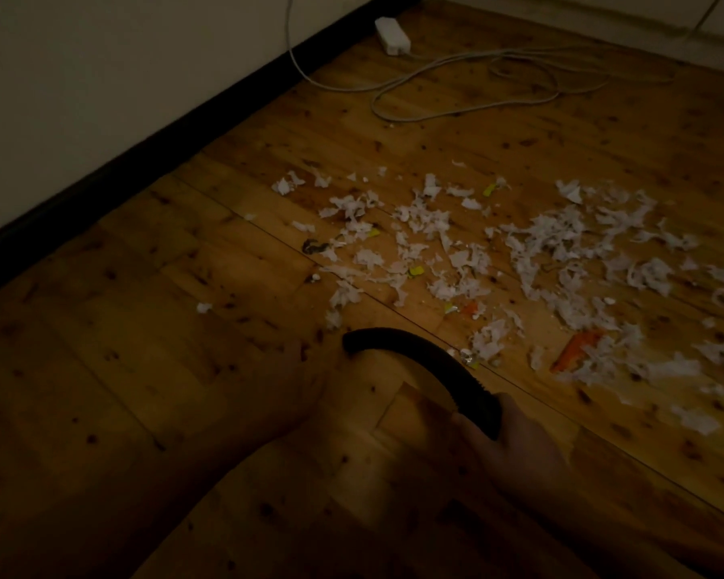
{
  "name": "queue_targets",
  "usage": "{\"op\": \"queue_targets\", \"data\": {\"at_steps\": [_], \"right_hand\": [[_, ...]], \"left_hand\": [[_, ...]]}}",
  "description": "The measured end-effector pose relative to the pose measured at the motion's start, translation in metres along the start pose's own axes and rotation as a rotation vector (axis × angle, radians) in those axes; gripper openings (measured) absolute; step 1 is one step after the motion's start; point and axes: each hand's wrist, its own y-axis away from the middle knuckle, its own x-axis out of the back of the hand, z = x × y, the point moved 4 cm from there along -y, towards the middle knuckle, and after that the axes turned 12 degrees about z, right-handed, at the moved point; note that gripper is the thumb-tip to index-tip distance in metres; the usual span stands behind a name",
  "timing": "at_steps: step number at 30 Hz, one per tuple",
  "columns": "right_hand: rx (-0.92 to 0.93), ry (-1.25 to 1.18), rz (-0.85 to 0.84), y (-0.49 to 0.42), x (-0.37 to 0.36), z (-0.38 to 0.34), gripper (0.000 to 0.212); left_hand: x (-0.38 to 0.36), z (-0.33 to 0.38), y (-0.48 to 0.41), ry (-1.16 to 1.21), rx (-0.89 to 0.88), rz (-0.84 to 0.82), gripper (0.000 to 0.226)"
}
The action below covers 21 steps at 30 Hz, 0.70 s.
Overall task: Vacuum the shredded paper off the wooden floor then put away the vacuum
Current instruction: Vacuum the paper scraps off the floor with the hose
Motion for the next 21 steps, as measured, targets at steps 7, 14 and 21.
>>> {"op": "queue_targets", "data": {"at_steps": [7, 14, 21], "right_hand": [[0.032, 0.031, 0.022, -0.013, -0.004, -0.015, 0.047], [0.104, 0.048, 0.052, -0.027, -0.011, -0.041, 0.057], [0.148, 0.113, 0.089, -0.047, -0.021, -0.064, 0.039]], "left_hand": [[0.003, -0.008, 0.001, 0.127, 0.106, -0.028, 0.050], [0.013, -0.025, -0.003, 0.163, 0.142, -0.062, 0.053], [0.021, -0.039, -0.007, 0.197, 0.208, -0.037, 0.034]]}}
